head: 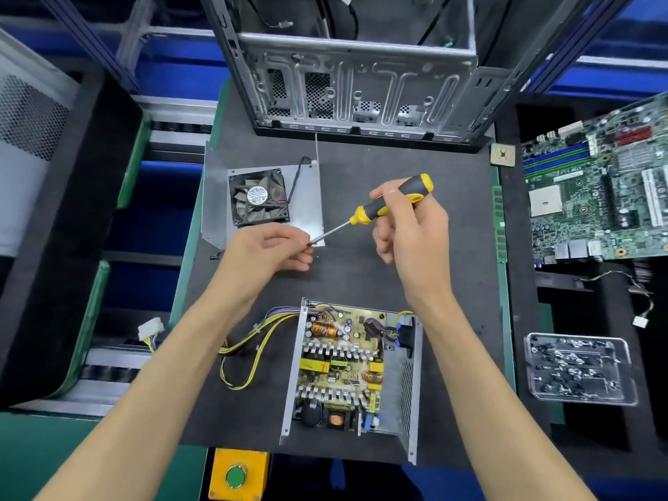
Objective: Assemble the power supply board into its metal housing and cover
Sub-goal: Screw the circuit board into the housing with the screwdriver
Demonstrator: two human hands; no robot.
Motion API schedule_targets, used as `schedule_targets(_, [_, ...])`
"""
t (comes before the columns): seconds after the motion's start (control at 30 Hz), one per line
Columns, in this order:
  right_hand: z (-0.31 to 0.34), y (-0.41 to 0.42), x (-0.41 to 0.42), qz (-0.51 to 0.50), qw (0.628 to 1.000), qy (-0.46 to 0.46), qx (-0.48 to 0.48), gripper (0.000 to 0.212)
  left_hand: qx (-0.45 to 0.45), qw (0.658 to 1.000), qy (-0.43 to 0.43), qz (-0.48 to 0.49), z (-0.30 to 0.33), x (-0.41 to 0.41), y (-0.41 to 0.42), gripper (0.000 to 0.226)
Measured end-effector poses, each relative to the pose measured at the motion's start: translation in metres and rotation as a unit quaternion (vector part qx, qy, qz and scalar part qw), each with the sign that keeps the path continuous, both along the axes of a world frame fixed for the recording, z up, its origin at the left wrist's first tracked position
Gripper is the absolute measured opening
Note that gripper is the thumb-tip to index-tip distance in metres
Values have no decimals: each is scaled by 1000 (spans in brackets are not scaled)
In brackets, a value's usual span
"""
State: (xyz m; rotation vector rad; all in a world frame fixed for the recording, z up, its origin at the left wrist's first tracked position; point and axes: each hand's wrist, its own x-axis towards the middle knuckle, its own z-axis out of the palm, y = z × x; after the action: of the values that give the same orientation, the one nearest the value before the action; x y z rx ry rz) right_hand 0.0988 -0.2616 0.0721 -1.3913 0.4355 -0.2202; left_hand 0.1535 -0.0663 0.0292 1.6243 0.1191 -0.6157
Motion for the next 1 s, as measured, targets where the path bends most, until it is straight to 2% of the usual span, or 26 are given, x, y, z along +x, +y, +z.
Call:
schedule_targets(0.07, [2, -1, 1, -3, 1000, -14, 19, 19, -104, 991, 80, 20, 8, 1, 1, 17])
schedule_targets(0.13, [4, -3, 2, -4, 999, -28, 30, 20, -163, 978, 128, 35, 12, 2, 1, 12])
schedule_targets(0.37, [14, -5, 3, -12, 997, -66, 25, 21, -283, 933, 206, 85, 15, 4, 0, 18])
schedule_targets(0.8, [18, -7, -2, 2, 996, -86, 21, 23, -282, 919, 243, 129, 31, 3, -17, 10])
schedule_targets(1.0, [16, -9, -3, 1, 996, -91, 9, 16, -288, 916, 242, 141, 33, 1, -22, 11])
